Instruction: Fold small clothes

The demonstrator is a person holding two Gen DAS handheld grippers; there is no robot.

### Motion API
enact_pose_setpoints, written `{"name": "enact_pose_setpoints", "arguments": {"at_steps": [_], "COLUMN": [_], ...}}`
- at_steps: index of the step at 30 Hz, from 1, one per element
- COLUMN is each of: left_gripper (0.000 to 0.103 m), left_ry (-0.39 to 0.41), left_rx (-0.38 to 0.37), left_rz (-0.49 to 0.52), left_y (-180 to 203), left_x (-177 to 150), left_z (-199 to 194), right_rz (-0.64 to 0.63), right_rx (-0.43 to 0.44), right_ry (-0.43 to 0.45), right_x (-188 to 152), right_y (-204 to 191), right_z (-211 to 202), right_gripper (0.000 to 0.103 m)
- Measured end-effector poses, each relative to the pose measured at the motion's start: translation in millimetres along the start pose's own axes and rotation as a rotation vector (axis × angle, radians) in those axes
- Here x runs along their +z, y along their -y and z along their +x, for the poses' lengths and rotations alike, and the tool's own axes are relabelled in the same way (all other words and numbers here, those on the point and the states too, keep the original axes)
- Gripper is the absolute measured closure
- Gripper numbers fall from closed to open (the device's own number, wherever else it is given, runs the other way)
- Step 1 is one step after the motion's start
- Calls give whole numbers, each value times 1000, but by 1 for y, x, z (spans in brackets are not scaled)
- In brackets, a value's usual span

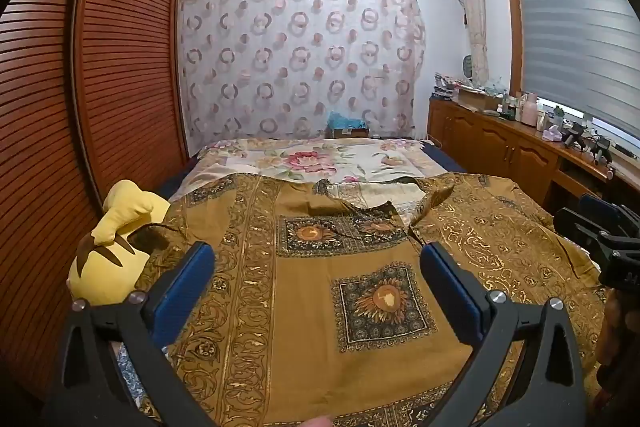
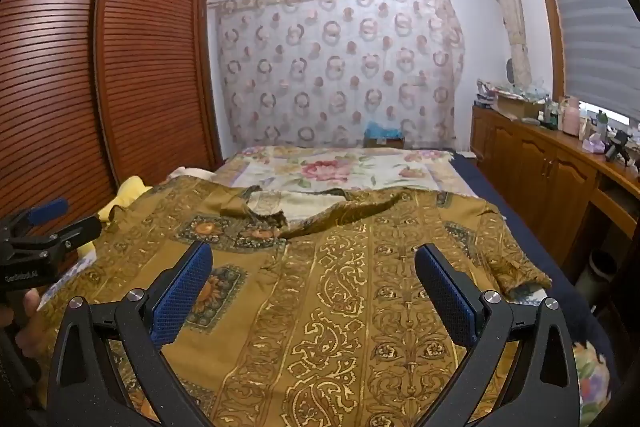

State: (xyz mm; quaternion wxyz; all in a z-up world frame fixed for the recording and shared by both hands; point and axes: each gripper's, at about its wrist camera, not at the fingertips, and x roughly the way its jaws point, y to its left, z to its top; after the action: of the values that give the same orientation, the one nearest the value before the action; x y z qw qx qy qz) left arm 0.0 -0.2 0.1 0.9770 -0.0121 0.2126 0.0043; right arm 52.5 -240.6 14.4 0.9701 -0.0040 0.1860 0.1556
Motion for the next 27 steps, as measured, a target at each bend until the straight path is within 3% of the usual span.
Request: {"name": "enact_pose_setpoints", "arguments": {"at_steps": [27], "left_gripper": [0], "left_ry": [23], "left_rx": [3], "left_rz": [4], "left_y": [3], "left_x": [8], "left_z": [-10], "right_rz": [0], "right_rx": [-3], "right_ry": [-6], "right_x": [1], "right_y": [-2], "right_z": [1], "right_gripper": [0]}}
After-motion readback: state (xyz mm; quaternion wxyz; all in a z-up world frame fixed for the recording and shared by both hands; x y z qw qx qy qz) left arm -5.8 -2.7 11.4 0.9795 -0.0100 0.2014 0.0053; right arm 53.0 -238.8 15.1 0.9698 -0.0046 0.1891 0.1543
